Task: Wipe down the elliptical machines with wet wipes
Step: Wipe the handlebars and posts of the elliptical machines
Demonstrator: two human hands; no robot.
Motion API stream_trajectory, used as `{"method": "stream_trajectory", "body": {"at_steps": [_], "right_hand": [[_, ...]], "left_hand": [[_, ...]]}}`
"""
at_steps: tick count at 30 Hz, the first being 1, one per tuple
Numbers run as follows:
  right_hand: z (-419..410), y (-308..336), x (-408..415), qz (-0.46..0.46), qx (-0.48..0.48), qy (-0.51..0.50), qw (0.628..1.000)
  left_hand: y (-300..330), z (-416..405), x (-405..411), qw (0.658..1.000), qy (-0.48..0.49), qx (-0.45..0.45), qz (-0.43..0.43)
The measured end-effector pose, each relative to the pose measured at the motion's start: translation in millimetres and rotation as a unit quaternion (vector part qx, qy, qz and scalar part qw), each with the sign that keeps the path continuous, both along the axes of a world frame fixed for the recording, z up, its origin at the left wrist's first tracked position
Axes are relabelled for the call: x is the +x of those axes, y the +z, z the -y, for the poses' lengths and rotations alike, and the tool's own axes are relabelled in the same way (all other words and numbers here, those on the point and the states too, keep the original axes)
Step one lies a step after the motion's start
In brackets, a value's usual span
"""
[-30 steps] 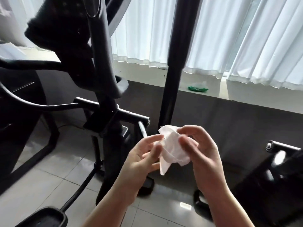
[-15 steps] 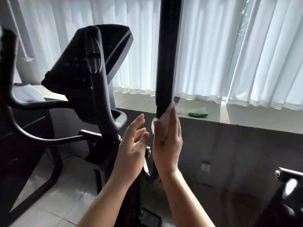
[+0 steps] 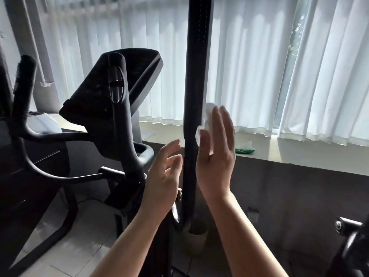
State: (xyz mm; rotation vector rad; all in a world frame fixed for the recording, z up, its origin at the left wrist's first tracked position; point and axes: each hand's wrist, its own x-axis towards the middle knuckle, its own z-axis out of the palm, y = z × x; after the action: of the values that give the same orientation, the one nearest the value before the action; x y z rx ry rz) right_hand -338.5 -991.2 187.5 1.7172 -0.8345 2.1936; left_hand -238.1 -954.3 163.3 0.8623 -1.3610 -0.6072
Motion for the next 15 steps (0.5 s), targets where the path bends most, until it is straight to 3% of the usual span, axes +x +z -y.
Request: {"method": "stream_trajectory", "body": {"at_steps": [3,6,10,15], "right_hand": [[24,35,6,-0.14,-0.024,-0.064,0.988],[36,17,3,-0.247,-0.002,-0.095,0.964],[41,14,-12,-0.304,-0.03,-0.085,0.948],[52,98,-10,-0.313,-0.096,-0.077,0.942]], "left_hand": [[16,-1,2,0.998,0.015,-0.047,-0.027],[33,-2,8,0.997,0.011,-0.062,-0.037],[46,3,15,0.994,0.021,-0.097,-0.037],[73,13,0,0.985,0.03,-0.156,-0.068]]}}
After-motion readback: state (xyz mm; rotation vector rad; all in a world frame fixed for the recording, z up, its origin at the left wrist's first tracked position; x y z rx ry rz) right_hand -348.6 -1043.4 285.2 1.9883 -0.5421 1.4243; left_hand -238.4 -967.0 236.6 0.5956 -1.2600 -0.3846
